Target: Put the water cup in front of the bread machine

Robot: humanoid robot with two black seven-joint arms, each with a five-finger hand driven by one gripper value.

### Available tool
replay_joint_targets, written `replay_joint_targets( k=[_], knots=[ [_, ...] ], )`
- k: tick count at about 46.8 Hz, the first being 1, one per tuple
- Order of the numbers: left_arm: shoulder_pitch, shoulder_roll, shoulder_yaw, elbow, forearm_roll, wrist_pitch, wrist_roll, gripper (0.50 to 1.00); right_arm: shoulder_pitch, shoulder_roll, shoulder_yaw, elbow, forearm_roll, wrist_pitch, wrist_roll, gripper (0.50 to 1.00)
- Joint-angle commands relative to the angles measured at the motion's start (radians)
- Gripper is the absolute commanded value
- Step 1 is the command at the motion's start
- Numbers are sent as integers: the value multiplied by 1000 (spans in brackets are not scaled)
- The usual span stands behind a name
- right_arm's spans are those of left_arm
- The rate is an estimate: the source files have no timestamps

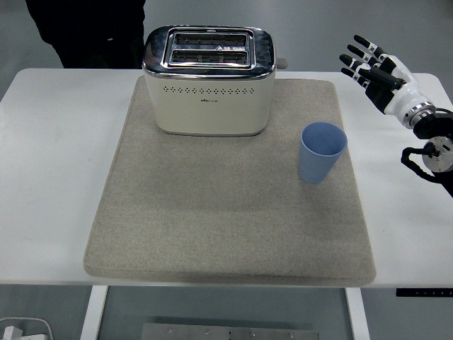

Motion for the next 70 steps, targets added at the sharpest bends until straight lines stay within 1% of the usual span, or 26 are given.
replay_joint_targets(
  k=[1, 14, 17, 20, 25, 34, 39, 43, 48, 51, 57, 62, 67, 70],
  knots=[
    [0, 0, -1, -2, 0, 0, 0, 1000, 1, 0, 0, 0, -1, 2, 0, 926],
    [0, 0, -1, -2, 0, 0, 0, 1000, -1, 0, 2, 1, 0, 3, 1, 926],
    [0, 0, -1, -2, 0, 0, 0, 1000, -2, -3, 2, 1, 0, 8, 1, 926],
    [0, 0, -1, -2, 0, 0, 0, 1000, -4, -11, 2, 1, 2, 26, 1, 926],
    [0, 0, -1, -1, 0, 0, 0, 1000, -18, -22, 3, 1, 2, 85, 1, 926],
    [0, 0, -1, -1, 0, 0, 0, 1000, -58, -92, 3, 12, 2, 221, 6, 926],
    [0, 0, -1, -1, 0, 0, 0, 1000, -85, -137, 2, 17, -3, 299, 26, 926],
    [0, 0, -1, -2, 0, 0, 0, 1000, -113, -180, 2, 24, -36, 368, 39, 926],
    [0, 0, -1, -1, 0, 0, 0, 1000, -150, -216, 2, 31, -112, 419, 58, 926],
    [0, 0, -1, 1, 0, 0, 0, 1000, -170, -235, 2, 35, -164, 430, 78, 926],
    [0, 0, -1, 2, 0, 0, 0, 1000, -199, -259, 3, 43, -250, 461, 153, 926],
    [0, 0, -1, 2, 0, 0, 0, 1000, -214, -285, 3, 70, -303, 461, 191, 926],
    [0, 0, -1, 2, 0, 0, 0, 1000, -231, -299, 3, 115, -339, 445, 205, 926],
    [0, 0, -1, 1, 0, 0, 0, 1000, -243, -302, 3, 136, -351, 422, 205, 926]
  ],
)
